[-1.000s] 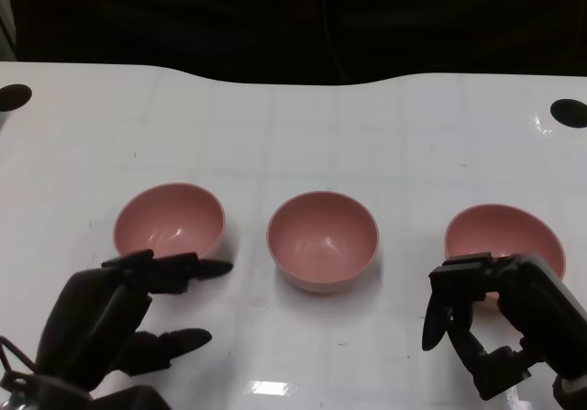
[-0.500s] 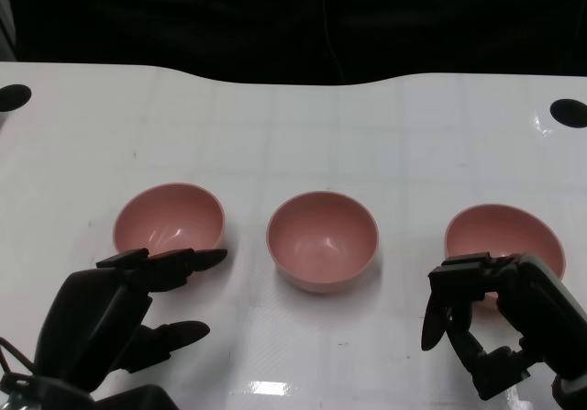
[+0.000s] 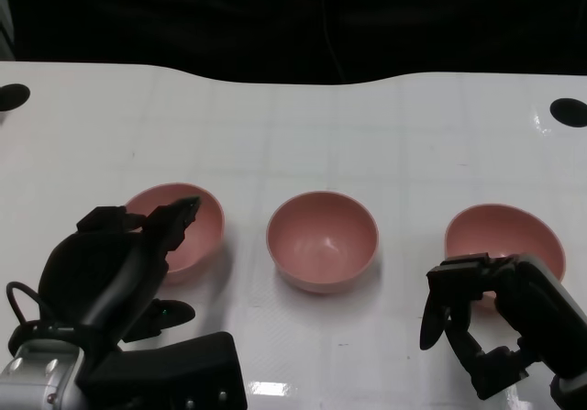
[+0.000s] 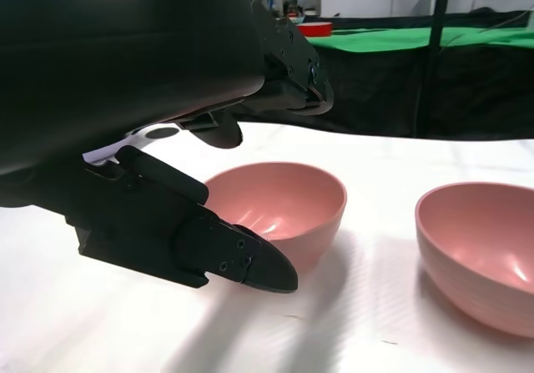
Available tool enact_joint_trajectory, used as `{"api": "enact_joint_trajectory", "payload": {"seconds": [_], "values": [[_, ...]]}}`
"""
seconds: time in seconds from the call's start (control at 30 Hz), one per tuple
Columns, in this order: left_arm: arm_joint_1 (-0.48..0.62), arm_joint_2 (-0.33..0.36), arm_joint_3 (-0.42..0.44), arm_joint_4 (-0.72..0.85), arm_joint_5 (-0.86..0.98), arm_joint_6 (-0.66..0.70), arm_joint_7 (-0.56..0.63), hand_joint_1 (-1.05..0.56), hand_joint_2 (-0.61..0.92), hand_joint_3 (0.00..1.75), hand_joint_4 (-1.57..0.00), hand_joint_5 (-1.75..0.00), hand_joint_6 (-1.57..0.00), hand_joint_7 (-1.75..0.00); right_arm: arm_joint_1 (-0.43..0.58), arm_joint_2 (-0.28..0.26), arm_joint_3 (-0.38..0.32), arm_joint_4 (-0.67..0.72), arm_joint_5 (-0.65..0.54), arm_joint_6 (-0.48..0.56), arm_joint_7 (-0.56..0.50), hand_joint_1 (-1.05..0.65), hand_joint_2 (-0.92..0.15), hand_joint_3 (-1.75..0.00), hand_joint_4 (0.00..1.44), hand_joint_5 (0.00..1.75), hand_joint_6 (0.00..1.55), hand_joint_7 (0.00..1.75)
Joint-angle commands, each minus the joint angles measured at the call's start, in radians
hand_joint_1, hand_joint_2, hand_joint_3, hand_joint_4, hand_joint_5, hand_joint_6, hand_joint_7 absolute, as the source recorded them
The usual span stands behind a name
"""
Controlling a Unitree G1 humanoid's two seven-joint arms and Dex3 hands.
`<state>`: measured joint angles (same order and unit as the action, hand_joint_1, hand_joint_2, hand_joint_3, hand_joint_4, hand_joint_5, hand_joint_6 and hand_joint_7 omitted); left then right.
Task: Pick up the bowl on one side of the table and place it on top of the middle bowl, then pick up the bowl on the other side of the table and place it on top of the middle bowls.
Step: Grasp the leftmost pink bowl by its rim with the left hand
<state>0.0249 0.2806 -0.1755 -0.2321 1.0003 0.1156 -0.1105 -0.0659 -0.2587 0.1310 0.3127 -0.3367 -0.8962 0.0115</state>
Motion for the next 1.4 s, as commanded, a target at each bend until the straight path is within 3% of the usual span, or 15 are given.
{"api": "enact_joint_trajectory", "payload": {"seconds": [0.03, 0.33, 0.67, 1.0, 1.13, 1.17, 1.23, 1.27, 1.37, 1.4], "values": [[-0.048, 0.002, -0.036, -0.001, 0.072, 0.084, -0.052, -0.62, 0.92, 0.04, -0.12, -0.45, -0.17, 0.0, 0.005, -0.003, -0.001, -0.013, 0.004, 0.009, -0.002, 0.36, 0.0, -1.74, 1.03, 1.71, 1.0, 1.28], [-0.079, 0.005, -0.082, 0.011, 0.105, 0.165, -0.067, -0.63, 0.92, 0.04, -0.09, -0.43, -0.14, 0.0, 0.01, -0.003, 0.002, -0.023, 0.006, 0.017, -0.001, 0.36, 0.0, -1.74, 1.03, 1.72, 1.0, 1.29], [-0.212, -0.037, -0.166, 0.232, 0.127, 0.261, -0.087, -0.63, 0.91, 0.0, -0.15, -0.27, -0.17, 0.0, 0.011, -0.004, 0.003, -0.022, 0.006, 0.011, -0.004, 0.36, 0.0, -1.73, 1.03, 1.71, 1.0, 1.3], [-0.334, -0.042, -0.239, 0.526, 0.079, 0.247, -0.012, -0.61, 0.92, 0.04, -0.37, -0.16, -0.3, -0.03, 0.017, -0.004, 0.004, -0.029, 0.009, 0.01, -0.002, 0.33, -0.01, -1.72, 1.02, 1.73, 0.99, 1.29], [-0.376, -0.02, -0.264, 0.637, 0.039, 0.174, 0.054, -0.47, 0.92, 0.17, -0.74, -0.21, -0.61, -0.07, 0.018, -0.004, 0.006, -0.032, 0.009, 0.008, 0.0, 0.33, 0.0, -1.73, 1.02, 1.72, 0.99, 1.29], [-0.383, -0.016, -0.265, 0.654, 0.027, 0.158, 0.066, -0.41, 0.92, 0.21, -0.88, -0.29, -0.77, -0.1, 0.018, -0.004, 0.006, -0.032, 0.007, 0.008, -0.001, 0.33, 0.01, -1.73, 1.02, 1.72, 0.99, 1.29], [-0.39, -0.008, -0.264, 0.687, -0.002, 0.11, 0.115, -0.37, 0.92, 0.23, -0.88, -0.55, -0.93, -0.05, 0.018, -0.005, 0.005, -0.033, 0.004, 0.007, -0.003, 0.32, 0.01, -1.74, 1.02, 1.72, 0.99, 1.29], [-0.392, -0.003, -0.263, 0.703, -0.016, 0.084, 0.146, -0.31, 0.92, 0.2, -0.84, -0.91, -1.07, -0.07, 0.018, -0.006, 0.005, -0.033, 0.003, 0.006, -0.004, 0.32, 0.0, -1.74, 1.02, 1.71, 0.99, 1.29], [-0.396, 0.008, -0.262, 0.744, -0.052, 0.013, 0.234, -0.26, 0.92, 0.22, -0.78, -1.41, -1.2, -0.1, 0.02, -0.008, 0.004, -0.039, 0.003, 0.013, -0.001, 0.31, 0.0, -1.73, 1.02, 1.7, 0.98, 1.29], [-0.393, 0.011, -0.261, 0.746, -0.06, -0.007, 0.269, -0.26, 0.92, 0.22, -0.77, -1.47, -1.21, -0.11, 0.021, -0.008, 0.003, -0.04, 0.003, 0.014, -0.001, 0.31, 0.0, -1.73, 1.02, 1.7, 0.98, 1.29]]}}
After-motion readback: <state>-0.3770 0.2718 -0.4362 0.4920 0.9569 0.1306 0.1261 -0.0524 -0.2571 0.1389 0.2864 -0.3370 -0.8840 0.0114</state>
